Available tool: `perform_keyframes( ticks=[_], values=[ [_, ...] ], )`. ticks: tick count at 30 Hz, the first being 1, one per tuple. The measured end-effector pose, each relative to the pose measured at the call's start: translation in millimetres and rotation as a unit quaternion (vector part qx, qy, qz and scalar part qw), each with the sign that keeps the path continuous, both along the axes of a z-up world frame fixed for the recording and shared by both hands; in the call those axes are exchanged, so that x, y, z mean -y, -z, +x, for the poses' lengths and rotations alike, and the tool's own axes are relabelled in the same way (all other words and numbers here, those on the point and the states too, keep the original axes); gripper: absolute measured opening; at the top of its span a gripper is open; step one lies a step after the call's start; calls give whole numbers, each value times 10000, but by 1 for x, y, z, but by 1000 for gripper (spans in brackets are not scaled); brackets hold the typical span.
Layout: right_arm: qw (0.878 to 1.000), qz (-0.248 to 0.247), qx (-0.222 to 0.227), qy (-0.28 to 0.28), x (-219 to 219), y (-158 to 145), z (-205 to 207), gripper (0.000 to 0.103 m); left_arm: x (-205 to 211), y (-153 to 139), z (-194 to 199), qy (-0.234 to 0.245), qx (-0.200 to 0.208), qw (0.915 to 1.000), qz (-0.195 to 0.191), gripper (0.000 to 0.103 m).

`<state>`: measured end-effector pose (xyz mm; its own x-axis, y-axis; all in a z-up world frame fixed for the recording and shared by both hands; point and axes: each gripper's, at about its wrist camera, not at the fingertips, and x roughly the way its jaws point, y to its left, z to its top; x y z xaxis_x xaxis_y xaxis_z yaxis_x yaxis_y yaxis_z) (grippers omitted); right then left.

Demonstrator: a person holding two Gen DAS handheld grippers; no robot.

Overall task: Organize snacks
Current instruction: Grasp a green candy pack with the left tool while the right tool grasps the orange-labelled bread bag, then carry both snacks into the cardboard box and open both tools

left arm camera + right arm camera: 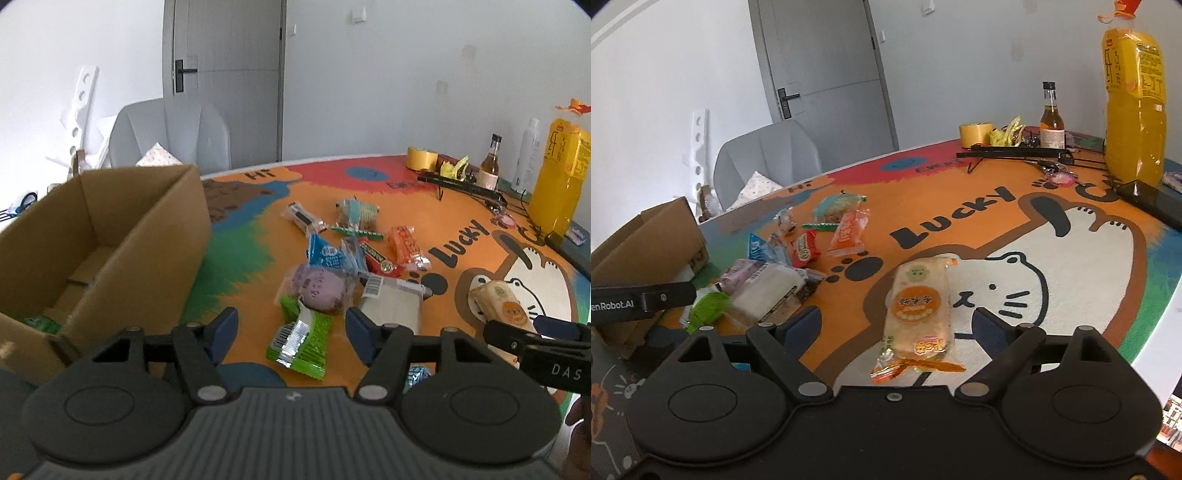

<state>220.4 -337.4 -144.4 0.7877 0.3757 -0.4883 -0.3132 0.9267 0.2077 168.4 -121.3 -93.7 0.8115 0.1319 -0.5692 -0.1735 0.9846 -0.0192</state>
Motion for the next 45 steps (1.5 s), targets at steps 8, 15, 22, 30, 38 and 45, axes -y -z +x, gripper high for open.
perform_keyframes(
  ticks=[8, 15, 22, 30, 38, 45],
  values=[
    [9994, -271, -145, -128, -11, 2, 3, 79, -9, 13, 7, -15, -183, 9990, -401, 45],
    [9982, -598, -62, 0, -14, 0, 3, 34, -16, 14, 7, -34, -161, 9982, -572, 32],
    [9978, -651, -133, -29, -16, -6, 2, 32, -28, 11, 0, 17, -61, 9962, -871, 21],
    [9950, -999, 28, 32, -26, -21, -8, 32, -33, 6, -7, 187, 81, 9937, -1104, 20],
    [9932, -1148, 191, 26, -41, -46, -18, 32, -39, -13, -14, 344, 329, 9903, -1308, 20],
    [9907, -1267, 490, -84, -67, -75, -33, 32, -59, -37, -30, 355, 719, 9874, -1363, 20]
  ],
)
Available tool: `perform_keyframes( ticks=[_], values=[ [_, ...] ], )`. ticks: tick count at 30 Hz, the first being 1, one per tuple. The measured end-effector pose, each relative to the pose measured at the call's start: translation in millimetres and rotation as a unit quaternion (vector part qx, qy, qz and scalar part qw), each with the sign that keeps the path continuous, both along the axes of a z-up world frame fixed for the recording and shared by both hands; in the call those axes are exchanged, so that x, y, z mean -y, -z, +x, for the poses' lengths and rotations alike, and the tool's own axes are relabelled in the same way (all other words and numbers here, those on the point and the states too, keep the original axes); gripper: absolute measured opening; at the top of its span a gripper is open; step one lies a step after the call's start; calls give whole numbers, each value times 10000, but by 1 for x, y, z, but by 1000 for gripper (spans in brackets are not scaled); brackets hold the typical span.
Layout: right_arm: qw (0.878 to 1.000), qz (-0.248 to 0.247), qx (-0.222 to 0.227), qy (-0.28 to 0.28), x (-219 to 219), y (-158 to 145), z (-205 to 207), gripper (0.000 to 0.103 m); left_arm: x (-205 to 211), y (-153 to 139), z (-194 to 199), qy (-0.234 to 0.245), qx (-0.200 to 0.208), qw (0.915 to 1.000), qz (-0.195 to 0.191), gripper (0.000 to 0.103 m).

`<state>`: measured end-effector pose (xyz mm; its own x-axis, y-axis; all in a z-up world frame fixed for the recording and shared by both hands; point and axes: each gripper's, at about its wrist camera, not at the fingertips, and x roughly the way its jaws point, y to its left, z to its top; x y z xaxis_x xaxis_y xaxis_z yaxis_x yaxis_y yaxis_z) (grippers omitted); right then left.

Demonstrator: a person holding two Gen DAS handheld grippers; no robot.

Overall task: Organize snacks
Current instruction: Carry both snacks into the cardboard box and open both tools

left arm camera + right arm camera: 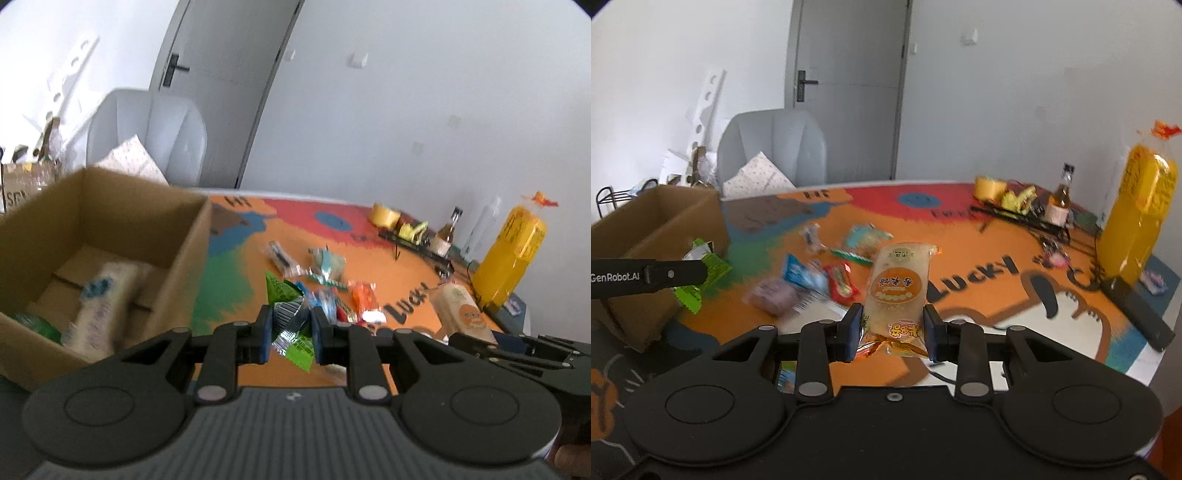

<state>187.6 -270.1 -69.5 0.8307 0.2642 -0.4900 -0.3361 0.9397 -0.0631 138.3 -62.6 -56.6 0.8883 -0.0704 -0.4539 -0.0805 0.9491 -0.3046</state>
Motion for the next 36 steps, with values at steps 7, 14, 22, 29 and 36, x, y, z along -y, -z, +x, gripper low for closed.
perform_keyframes(
  ticks=[7, 14, 22, 29, 36],
  values=[
    [9997, 116, 149, -176, -28, -18, -7, 32, -33, -20, -23, -215, 300, 9993, -4, 20],
    [9984, 111, 344, -427, -59, -33, -14, 32, -63, -26, -33, -436, 378, 9983, -73, 20],
    [9969, 43, 396, -674, -92, -39, -16, 32, -94, -25, -37, -666, 364, 9969, -204, 20],
    [9947, 246, 226, -969, -124, -46, -18, 32, -119, -28, -34, -702, 281, 9968, -268, 20],
    [9925, 301, 213, -1163, -154, -47, -18, 32, -142, -37, -33, -633, 229, 9970, -390, 32]
  ],
)
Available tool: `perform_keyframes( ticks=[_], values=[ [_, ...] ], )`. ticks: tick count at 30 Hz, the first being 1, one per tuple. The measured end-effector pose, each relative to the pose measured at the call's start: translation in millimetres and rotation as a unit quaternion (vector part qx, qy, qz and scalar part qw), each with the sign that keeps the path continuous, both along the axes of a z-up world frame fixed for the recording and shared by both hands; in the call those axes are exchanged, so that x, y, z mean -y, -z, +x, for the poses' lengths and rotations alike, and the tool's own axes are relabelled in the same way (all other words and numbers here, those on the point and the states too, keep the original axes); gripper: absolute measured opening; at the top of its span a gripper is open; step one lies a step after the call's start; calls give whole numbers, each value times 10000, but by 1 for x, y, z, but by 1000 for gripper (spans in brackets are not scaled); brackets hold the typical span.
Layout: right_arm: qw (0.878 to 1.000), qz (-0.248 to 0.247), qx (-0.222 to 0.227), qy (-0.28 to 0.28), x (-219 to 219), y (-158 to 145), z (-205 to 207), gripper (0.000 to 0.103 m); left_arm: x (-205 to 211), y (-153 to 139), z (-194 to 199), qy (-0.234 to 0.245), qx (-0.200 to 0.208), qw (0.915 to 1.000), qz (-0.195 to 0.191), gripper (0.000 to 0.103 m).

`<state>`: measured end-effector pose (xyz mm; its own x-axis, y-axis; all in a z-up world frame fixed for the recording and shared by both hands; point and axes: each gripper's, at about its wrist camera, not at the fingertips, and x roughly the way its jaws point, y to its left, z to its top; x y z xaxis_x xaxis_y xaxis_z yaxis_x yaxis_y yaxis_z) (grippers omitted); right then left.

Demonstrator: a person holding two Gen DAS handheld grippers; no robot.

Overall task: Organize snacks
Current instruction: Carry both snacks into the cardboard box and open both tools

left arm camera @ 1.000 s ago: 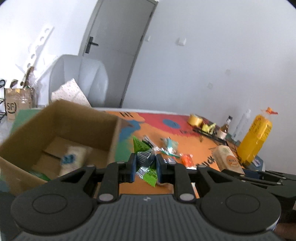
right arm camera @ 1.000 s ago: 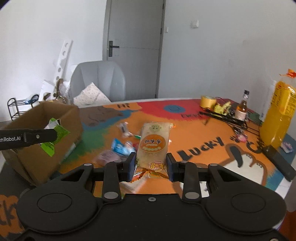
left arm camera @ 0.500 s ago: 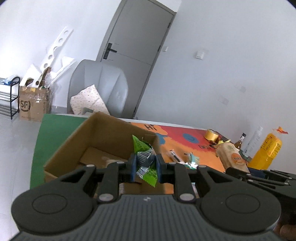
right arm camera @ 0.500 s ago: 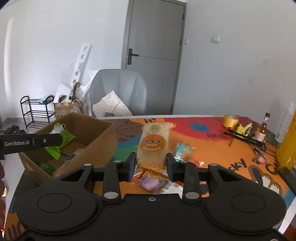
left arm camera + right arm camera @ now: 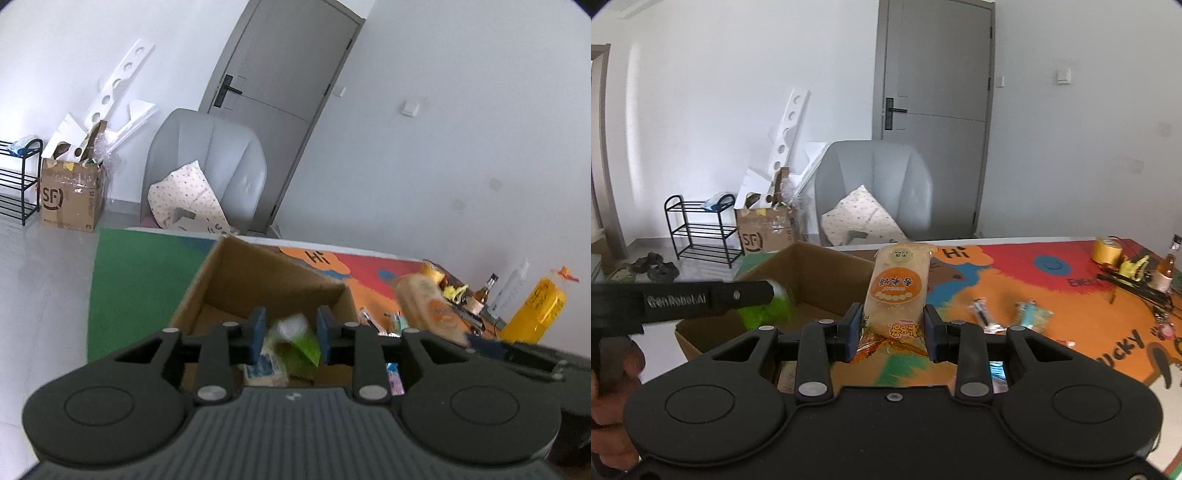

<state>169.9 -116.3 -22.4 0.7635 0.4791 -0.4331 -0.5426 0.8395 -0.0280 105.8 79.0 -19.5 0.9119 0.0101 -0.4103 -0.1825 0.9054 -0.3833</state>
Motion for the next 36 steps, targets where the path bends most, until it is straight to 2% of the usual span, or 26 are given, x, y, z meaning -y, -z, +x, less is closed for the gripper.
perform_keyframes(
  ticks=[2, 7, 12, 13, 15, 17, 24, 34, 36],
  values=[
    [10000, -12, -37, -44, -8, 2, 2, 32, -7, -2, -4, -132, 45, 9999, 6, 44],
    [9996, -130, -93, -247, -28, 4, 5, 32, -26, -3, -17, -549, 141, 9984, -62, 49],
    [9988, -237, -185, -397, -43, 2, 6, 34, -38, 3, -20, -765, 29, 9969, -154, 56],
    [9985, -278, -237, -416, -46, 3, 7, 35, -40, 4, -21, -791, 31, 9967, -167, 62],
    [9983, -346, -222, -410, -47, 3, 5, 47, -42, 3, -23, -840, 48, 9963, -155, 73],
    [9977, -500, -139, -430, -51, 3, 1, 50, -41, 1, -27, -886, 121, 9960, -57, 86],
    [9962, -759, -135, -403, -43, 7, -10, 55, -27, 8, -26, -773, 30, 9970, 85, 90],
    [9977, -593, -328, -99, -13, 18, -11, 62, 8, 17, -26, -506, -64, 9978, 432, 98],
    [9979, -556, -341, -41, -7, 19, -11, 62, 14, 17, -27, -561, -72, 9965, 608, 99]
  ],
)
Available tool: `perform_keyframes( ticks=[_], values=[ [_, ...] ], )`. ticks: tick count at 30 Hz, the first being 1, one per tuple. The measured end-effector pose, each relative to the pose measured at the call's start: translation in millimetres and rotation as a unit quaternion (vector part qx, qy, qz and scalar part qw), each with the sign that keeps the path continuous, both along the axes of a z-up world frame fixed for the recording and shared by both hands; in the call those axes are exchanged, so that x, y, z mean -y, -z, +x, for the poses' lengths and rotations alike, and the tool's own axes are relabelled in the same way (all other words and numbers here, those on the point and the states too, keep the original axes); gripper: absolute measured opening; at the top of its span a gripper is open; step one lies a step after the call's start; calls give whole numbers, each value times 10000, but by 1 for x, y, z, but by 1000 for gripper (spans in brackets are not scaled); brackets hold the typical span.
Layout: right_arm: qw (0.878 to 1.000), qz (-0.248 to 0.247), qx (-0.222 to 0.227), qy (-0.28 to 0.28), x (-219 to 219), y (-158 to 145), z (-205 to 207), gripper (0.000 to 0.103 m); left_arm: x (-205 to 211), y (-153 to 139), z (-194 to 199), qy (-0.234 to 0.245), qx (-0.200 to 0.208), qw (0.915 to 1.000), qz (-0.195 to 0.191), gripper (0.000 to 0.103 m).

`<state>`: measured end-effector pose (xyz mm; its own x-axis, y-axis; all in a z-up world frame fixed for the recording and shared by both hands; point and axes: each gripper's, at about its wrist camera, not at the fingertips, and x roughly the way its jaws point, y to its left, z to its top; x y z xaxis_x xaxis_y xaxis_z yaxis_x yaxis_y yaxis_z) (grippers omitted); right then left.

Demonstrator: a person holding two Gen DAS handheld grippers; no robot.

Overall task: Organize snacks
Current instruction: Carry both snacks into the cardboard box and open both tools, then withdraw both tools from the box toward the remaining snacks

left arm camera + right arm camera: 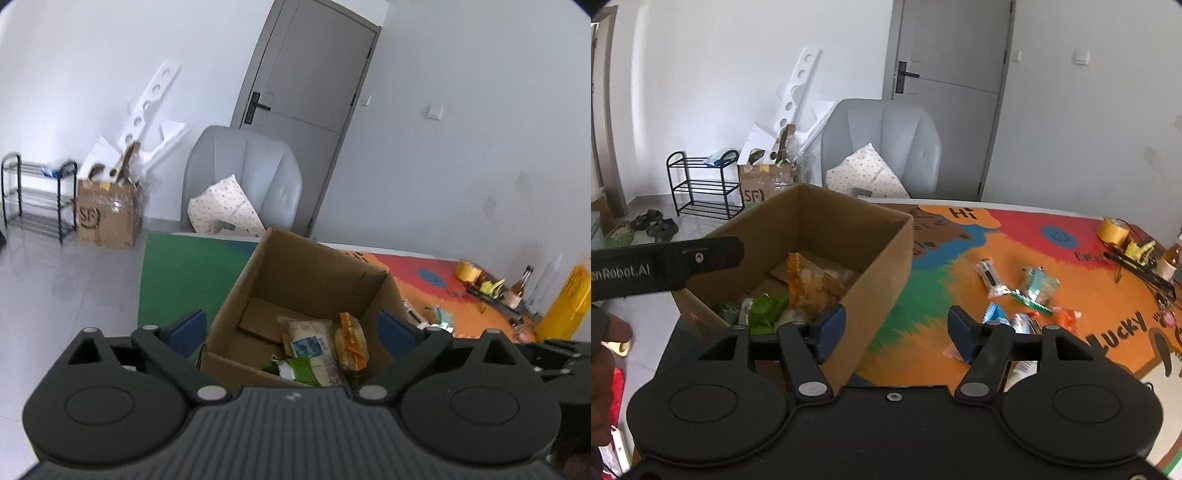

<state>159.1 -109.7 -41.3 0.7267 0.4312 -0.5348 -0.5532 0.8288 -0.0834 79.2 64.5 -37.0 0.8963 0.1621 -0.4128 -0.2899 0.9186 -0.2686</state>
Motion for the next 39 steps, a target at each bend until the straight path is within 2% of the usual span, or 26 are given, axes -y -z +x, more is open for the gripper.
perform_keyframes(
  ticks=[4, 9, 17, 28, 34, 37, 39],
  values=[
    [9997, 195, -41, 110, 15, 0, 0, 63, 6, -3, -1, -39, -45, 10000, 68, 99],
    [9990, 354, -131, 238, 31, 2, 5, 63, 13, -13, -8, 24, 98, 9998, 160, 99],
    [9969, 597, -305, 404, 60, 9, 7, 66, 45, -18, -1, 446, 79, 9986, 279, 99],
    [9929, 813, -579, 642, 112, 21, 10, 66, 87, -13, 8, 1018, -72, 9939, 414, 99],
    [9907, 886, -727, 729, 134, 32, 10, 66, 110, -1, 20, 1392, -343, 9888, 412, 99],
    [9887, 961, -773, 850, 145, 38, 13, 66, 123, 4, 26, 1566, -404, 9857, 471, 99],
    [9874, 999, -795, 936, 152, 42, 15, 66, 132, 7, 30, 1497, -404, 9859, 632, 99]
  ],
)
